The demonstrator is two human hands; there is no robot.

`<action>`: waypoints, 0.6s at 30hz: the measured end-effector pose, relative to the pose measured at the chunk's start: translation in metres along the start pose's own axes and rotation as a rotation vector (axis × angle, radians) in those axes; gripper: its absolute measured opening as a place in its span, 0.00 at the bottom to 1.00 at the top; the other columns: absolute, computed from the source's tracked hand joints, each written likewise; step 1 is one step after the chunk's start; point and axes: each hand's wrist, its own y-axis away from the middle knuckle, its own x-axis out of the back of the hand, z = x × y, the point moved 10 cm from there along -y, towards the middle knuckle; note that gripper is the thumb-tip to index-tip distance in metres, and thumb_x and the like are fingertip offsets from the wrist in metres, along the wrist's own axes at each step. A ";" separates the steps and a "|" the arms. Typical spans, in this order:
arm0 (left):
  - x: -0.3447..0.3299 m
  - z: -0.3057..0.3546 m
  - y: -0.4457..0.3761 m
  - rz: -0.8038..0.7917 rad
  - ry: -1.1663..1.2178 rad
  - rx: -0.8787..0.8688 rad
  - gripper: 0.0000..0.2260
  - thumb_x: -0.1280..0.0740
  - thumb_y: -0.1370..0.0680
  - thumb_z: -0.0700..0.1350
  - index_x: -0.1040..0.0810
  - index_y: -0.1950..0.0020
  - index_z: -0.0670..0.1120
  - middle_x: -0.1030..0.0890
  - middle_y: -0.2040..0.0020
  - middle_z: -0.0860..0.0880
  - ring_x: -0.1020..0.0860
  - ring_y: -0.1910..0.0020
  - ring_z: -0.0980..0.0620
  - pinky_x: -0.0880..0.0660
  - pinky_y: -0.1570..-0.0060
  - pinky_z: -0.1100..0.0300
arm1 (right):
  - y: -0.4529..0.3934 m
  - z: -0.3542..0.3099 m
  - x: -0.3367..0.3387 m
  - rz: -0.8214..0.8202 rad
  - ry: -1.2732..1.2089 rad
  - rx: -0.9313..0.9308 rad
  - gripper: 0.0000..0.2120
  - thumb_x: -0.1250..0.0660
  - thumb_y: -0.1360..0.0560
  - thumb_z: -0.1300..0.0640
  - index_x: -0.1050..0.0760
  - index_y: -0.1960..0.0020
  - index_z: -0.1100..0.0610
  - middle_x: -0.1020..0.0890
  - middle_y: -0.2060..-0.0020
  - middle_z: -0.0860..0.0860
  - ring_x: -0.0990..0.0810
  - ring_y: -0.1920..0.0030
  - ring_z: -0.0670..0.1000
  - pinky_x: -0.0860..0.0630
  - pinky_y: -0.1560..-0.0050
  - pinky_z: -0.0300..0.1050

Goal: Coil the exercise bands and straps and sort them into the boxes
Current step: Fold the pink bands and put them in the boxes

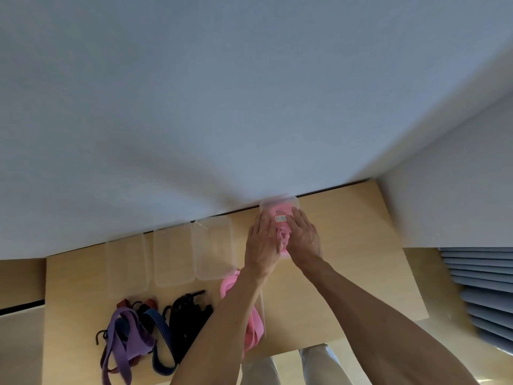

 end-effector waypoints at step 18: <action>0.065 -0.058 0.056 0.276 0.284 0.353 0.10 0.35 0.21 0.38 0.19 0.42 0.41 0.19 0.44 0.44 0.20 0.48 0.44 0.23 0.51 0.52 | 0.050 -0.043 0.049 0.331 -0.189 0.025 0.16 0.39 0.25 0.65 0.20 0.41 0.62 0.20 0.45 0.64 0.19 0.50 0.66 0.21 0.54 0.57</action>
